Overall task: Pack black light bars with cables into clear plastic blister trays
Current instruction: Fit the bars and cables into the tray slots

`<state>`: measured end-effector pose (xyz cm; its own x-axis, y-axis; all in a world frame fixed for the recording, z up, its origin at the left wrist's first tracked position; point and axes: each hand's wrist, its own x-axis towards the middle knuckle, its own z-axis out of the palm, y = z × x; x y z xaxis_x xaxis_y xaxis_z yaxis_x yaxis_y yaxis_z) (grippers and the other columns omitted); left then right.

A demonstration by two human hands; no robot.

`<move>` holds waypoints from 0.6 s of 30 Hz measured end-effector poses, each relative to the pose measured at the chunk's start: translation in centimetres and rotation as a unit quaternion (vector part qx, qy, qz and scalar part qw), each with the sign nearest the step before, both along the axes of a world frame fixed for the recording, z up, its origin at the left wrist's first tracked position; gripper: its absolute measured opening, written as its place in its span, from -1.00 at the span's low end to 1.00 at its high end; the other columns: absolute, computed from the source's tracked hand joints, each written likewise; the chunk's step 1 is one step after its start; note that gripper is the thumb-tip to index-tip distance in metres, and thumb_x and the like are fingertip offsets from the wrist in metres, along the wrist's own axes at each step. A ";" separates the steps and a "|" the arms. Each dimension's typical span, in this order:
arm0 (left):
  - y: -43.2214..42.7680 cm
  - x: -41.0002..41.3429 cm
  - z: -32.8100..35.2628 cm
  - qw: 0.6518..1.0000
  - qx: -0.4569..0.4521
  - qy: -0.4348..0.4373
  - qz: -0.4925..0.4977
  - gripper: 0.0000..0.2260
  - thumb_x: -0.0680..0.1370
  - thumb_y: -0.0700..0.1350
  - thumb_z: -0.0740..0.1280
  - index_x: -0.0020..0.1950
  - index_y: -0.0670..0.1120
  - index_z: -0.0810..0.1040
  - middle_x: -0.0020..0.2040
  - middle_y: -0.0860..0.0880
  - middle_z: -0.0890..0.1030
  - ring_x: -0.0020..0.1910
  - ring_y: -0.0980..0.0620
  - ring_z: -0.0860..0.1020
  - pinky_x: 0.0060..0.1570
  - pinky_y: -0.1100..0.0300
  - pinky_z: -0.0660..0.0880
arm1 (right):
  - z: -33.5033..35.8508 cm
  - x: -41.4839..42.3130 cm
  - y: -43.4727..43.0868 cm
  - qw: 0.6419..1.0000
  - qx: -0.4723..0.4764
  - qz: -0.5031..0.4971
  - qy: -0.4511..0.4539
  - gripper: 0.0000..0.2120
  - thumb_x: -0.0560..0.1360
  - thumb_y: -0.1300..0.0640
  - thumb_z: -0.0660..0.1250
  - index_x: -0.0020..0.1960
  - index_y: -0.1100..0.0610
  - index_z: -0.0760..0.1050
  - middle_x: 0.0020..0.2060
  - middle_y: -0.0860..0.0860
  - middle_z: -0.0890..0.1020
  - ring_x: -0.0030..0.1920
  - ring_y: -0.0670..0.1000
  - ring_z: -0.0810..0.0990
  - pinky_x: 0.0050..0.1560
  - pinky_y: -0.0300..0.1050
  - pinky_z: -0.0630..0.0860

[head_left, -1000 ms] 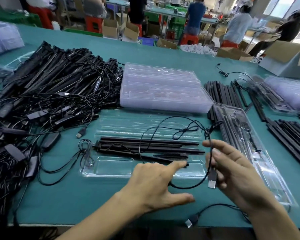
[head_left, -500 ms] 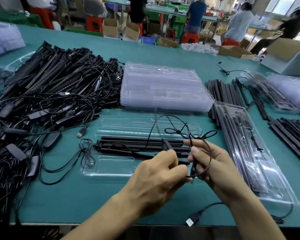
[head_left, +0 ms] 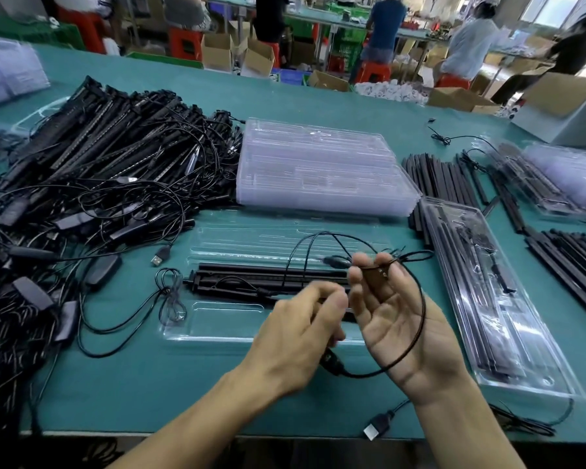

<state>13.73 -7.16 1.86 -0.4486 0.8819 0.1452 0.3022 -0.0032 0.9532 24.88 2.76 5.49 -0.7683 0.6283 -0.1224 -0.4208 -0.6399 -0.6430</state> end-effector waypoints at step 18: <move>6.6 -7.6 9.0 0.961 0.204 -0.116 0.144 -0.82 0.70 -0.04 0.14 0.13 0.04 0.53 -0.11 0.13 0.61 -0.17 0.27 0.54 -0.23 0.31 0.52 | -2.0 3.9 -0.8 0.940 0.145 0.060 -0.303 -0.66 0.48 -0.14 0.26 -0.01 0.10 0.61 -0.47 0.10 0.48 -0.68 -0.06 0.28 -0.62 -0.38 0.13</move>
<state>6.16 -0.56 10.82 -0.7280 0.6070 0.3189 0.1258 -0.3389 0.9324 28.81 1.97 3.47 -0.6797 0.6164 -0.3974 0.1432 -0.4199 -0.8962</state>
